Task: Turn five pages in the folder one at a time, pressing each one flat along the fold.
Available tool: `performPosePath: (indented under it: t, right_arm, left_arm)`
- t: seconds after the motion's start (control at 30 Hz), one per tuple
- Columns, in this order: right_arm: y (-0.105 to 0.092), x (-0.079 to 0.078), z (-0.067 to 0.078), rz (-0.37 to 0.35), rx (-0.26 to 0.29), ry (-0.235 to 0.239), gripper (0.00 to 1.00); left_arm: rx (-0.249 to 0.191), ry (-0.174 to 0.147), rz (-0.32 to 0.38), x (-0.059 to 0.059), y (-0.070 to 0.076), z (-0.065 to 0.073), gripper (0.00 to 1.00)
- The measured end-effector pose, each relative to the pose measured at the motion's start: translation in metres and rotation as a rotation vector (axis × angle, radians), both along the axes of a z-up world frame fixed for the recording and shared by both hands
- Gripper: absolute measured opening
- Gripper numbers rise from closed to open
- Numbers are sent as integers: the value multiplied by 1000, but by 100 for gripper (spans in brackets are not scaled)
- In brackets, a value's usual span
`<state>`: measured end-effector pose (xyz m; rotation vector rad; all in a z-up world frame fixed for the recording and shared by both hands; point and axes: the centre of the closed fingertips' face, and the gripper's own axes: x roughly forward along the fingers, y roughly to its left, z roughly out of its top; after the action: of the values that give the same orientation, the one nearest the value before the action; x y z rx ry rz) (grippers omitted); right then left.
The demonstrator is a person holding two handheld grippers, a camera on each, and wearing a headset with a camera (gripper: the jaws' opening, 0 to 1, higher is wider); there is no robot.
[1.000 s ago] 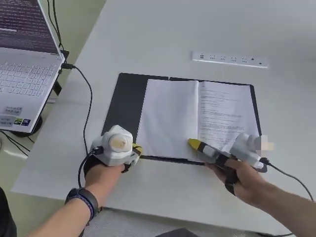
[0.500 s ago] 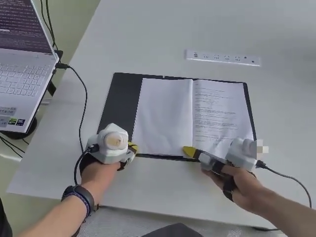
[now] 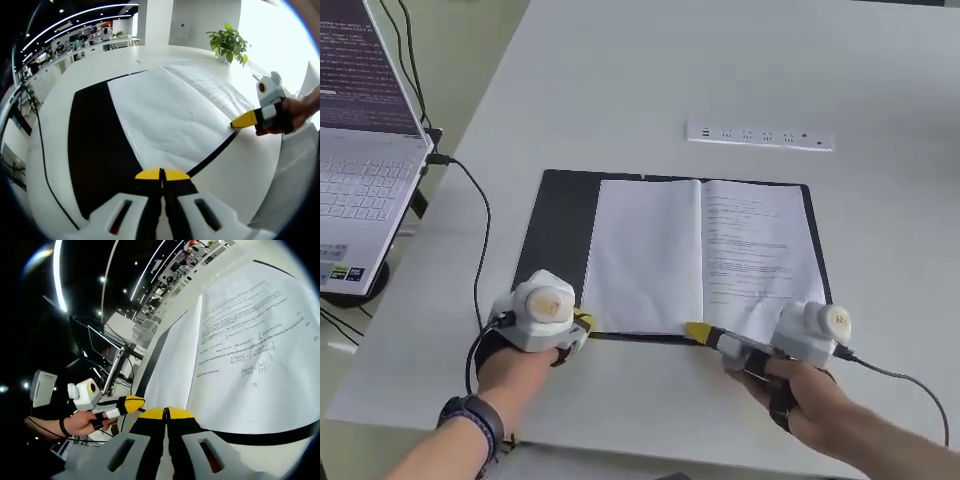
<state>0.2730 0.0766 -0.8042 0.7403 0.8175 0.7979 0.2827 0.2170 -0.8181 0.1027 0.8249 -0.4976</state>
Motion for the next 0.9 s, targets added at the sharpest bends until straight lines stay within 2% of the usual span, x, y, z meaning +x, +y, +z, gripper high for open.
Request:
performPosePath:
  t: [0.13,0.23,0.3,0.37,0.53,0.6,0.7,0.77,0.8,0.83,0.9]
  right_arm:
    - [-5,-5,5,1,-14,-12,0]
    - [-10,-8,10,3,-30,-33,0]
    - [-14,-9,12,5,-40,-50,0]
    - [-21,-9,15,5,-67,-77,0]
    - [-40,-6,28,-37,-78,-115,7]
    - [-50,-3,32,-56,-98,-134,10]
    - [-63,0,37,-87,-123,-156,14]
    - [-73,1,41,-101,-152,-178,15]
    - [-80,3,43,-112,-177,-195,16]
    - [-84,4,46,-122,-185,-204,17]
    - [-91,4,53,-142,-184,-219,20]
  left_arm:
    - [-1,13,0,1,0,0,0]
    - [-16,38,-6,0,-2,0,1]
    - [-43,48,-16,-2,-8,3,7]
    - [-44,43,-27,-3,-11,6,13]
    - [-45,3,-31,1,-12,23,15]
    - [-47,-33,-33,5,-13,36,16]
    - [-61,-56,-32,8,-14,50,19]
    - [-119,-73,-16,11,-18,64,22]
    - [-131,-84,-12,12,-18,70,24]
    - [-128,-111,-9,15,-17,79,24]
    - [-124,-124,-14,16,-16,87,24]
